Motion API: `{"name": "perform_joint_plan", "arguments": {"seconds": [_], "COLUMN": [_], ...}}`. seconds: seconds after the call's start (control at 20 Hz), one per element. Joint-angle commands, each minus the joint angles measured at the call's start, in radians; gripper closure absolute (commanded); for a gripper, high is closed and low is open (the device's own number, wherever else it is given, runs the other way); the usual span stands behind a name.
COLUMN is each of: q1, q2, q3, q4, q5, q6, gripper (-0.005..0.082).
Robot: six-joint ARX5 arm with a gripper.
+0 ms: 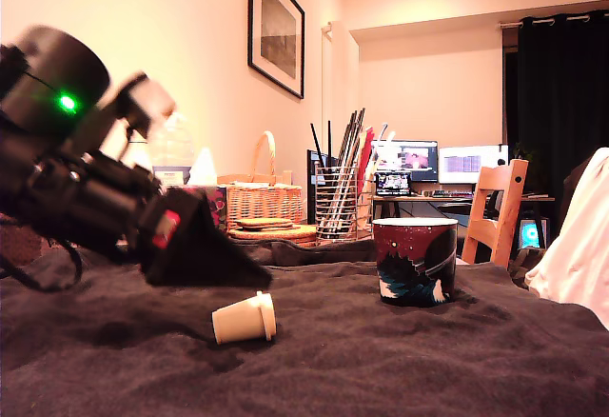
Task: Pick up the coffee capsules on the table and drop them inside the coffee cup
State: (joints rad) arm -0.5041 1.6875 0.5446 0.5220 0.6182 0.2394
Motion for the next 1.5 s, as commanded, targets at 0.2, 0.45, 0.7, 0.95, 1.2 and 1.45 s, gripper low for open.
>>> {"name": "perform_joint_plan", "arguments": {"seconds": [0.2,0.45,0.7,0.95,1.2,1.45], "q1": [-0.003,-0.003,-0.003,-0.003,-0.003,-0.003], "q2": [0.080,0.087,0.087,0.085,0.071,0.011], "q3": [0.042,0.048,0.048,0.049,0.071,0.111], "q4": [-0.054,-0.100,-0.134,-0.132,-0.132,-0.132], "q5": [0.000,-0.021,-0.055,-0.058,-0.027,0.009], "q6": [0.024,0.023,0.024,0.023,0.011,-0.014], "gripper": [0.0256,0.0319,0.0528,0.0627,0.0627,0.0627]}}
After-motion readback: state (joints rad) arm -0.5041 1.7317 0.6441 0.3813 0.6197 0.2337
